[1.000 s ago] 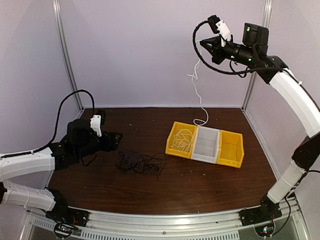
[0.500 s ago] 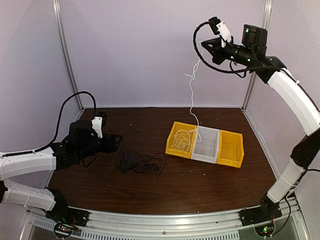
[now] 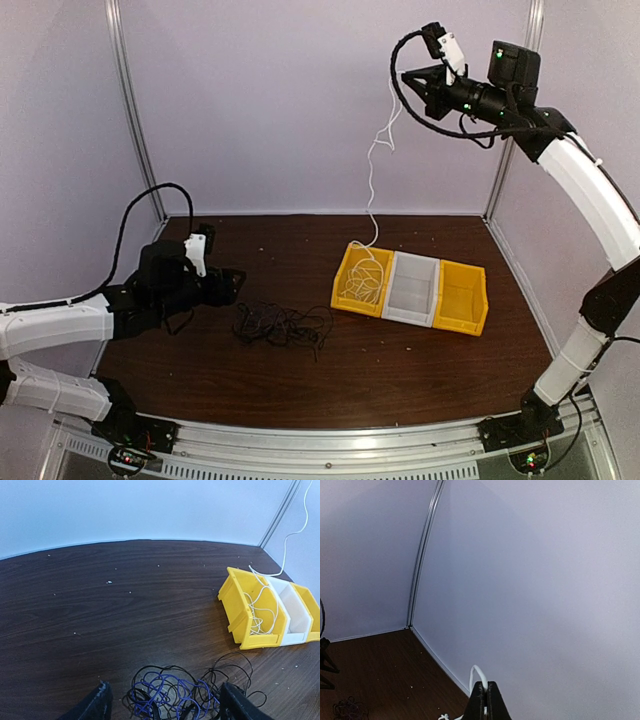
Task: Untangle the cables
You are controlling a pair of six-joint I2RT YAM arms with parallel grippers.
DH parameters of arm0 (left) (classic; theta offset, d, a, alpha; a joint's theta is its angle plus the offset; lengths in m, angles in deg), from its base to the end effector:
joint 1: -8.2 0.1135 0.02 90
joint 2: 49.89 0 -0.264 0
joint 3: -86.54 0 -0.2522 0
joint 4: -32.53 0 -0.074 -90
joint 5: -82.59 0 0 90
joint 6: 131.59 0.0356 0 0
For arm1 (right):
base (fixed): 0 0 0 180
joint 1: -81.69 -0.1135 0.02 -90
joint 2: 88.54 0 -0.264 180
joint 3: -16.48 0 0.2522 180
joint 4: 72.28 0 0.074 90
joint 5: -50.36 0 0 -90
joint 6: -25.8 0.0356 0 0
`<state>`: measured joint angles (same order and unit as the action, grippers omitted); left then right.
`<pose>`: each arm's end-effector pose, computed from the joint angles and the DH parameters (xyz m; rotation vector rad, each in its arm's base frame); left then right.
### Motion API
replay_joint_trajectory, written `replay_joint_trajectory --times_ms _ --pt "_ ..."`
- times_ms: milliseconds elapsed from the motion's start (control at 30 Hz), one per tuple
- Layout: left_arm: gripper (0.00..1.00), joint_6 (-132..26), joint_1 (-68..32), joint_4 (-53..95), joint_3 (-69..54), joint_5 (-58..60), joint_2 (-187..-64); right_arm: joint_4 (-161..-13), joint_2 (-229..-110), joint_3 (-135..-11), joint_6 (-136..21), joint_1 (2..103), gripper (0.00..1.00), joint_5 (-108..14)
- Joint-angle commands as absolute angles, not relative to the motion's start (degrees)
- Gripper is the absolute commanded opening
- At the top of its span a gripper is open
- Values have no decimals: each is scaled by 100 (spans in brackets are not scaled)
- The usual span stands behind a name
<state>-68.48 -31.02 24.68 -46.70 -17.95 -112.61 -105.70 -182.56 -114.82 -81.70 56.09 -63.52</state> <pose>0.1910 -0.1475 0.2348 0.0962 2.0209 -0.5618 0.3053 0.1623 0.5368 -0.8588 1.2591 0.4259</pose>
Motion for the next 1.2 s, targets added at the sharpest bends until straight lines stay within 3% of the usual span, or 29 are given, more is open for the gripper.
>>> replay_joint_trajectory --times_ms 0,500,1167 --pt "75 -6771 -3117 2676 -4761 -1804 -11264 -10434 -18323 -11245 -8027 5638 0 -6476" --pt "75 -6708 -3115 2636 -4823 -1883 -11291 -9983 -18123 -9165 -8185 5638 0 -6422" --pt "75 -6769 -3117 2615 -4995 -1989 -11161 -10563 -19521 -8570 -8318 5633 0 -6909"
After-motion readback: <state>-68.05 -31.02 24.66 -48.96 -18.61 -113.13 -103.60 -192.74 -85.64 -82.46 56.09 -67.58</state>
